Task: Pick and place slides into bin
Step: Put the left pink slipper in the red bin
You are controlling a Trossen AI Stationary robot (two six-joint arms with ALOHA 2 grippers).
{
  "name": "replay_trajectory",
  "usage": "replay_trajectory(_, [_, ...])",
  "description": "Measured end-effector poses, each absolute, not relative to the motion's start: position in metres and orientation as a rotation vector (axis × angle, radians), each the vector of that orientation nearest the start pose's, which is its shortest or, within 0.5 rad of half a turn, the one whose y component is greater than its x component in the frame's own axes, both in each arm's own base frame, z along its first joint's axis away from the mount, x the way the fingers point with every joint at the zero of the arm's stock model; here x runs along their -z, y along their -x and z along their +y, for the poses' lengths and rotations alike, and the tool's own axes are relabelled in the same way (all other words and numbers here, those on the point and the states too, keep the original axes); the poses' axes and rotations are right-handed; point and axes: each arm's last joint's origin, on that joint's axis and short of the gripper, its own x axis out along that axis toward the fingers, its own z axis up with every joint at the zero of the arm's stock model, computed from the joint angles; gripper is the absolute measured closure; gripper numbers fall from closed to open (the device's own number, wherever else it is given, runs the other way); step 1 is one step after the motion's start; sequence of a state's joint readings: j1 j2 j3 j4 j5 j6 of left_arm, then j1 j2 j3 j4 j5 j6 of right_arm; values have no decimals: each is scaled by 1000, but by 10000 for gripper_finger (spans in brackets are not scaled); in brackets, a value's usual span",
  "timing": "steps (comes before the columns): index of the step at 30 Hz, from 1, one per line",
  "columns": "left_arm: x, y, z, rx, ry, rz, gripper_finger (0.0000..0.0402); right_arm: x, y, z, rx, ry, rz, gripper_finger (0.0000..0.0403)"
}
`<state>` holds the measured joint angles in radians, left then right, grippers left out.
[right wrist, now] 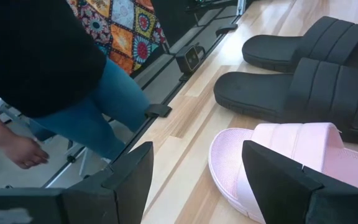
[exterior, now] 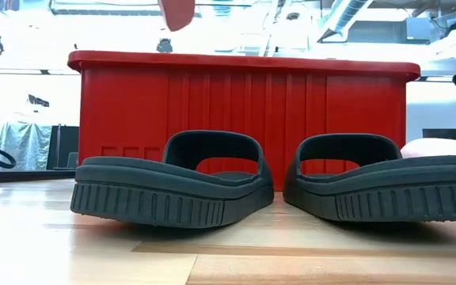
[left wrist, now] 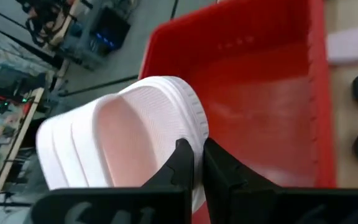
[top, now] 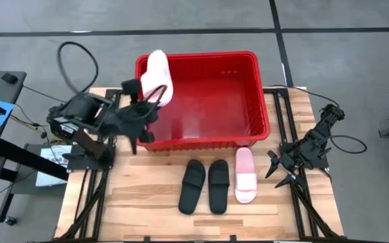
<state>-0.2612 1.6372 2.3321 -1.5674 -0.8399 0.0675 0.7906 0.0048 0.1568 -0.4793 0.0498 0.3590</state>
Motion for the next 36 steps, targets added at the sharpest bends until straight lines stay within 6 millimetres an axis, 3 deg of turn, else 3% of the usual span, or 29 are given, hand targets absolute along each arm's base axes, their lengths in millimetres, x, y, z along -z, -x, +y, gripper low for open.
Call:
replay_trajectory(8, [-474, -269, -13, -479, -578, 951, 401, -170, -58, 56, -668, -203, 432, 163])
replay_trajectory(17, [-420, -300, 11, -338, -574, 1114, 401, -170, -58, 56, -669, -203, 432, 163])
replay_trajectory(23, [-384, -305, 30, -293, -546, 1253, 401, -170, -58, 56, -668, -204, 432, 163])
replay_trajectory(28, [-357, -313, 46, -243, -549, 1245, 401, -170, -58, 56, -669, -203, 432, 163])
replay_trajectory(36, [-315, -306, 83, -215, -503, 1329, 401, -170, -58, 56, -668, -203, 432, 163])
